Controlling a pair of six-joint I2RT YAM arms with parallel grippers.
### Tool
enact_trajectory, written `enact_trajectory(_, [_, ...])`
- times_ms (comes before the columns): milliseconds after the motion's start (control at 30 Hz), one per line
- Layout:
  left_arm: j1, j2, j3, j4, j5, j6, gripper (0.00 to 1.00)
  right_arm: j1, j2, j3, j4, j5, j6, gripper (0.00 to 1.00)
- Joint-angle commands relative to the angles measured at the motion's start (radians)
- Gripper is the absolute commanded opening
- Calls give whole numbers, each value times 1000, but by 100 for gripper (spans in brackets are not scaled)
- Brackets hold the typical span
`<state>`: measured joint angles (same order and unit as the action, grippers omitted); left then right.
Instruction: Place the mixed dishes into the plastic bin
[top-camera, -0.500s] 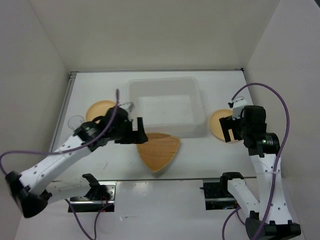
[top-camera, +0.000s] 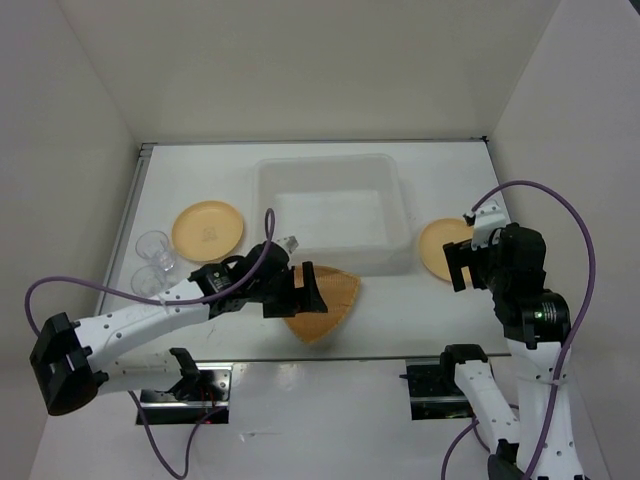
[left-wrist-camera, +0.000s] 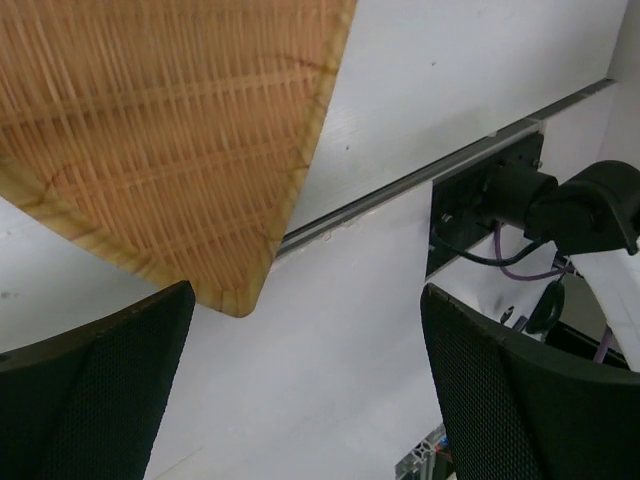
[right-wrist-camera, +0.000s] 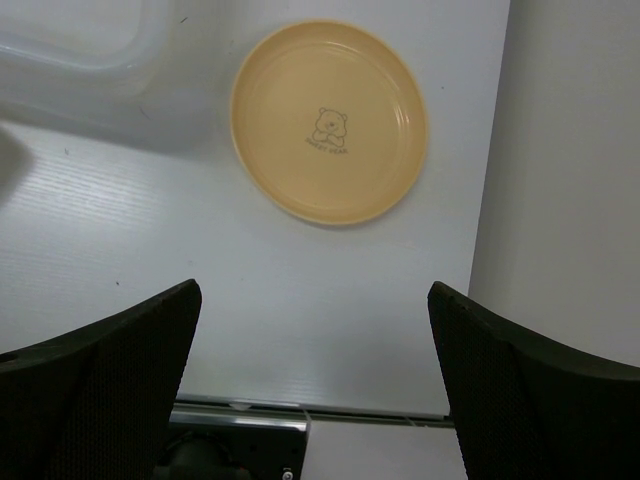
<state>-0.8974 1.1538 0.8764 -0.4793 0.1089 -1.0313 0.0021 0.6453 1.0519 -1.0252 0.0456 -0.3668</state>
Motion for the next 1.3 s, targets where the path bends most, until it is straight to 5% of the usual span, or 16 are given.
enact_trajectory(0, [0, -35, -72, 70, 52, -116, 100, -4, 16, 0, 27, 0, -4, 98])
enact_trajectory(300, [0, -321, -422, 198, 57, -463, 100, -4, 25, 0, 27, -9, -4, 98])
enact_trajectory(733, [0, -141, -465, 335, -60, -553, 100, -4, 25, 0, 27, -18, -14, 98])
enact_trajectory(1100, [34, -328, -649, 436, -127, -685, 100, -4, 25, 0, 27, -18, -14, 98])
enact_trajectory(1267, [67, -152, -594, 462, -127, -619, 100, -4, 25, -9, 27, -18, -14, 98])
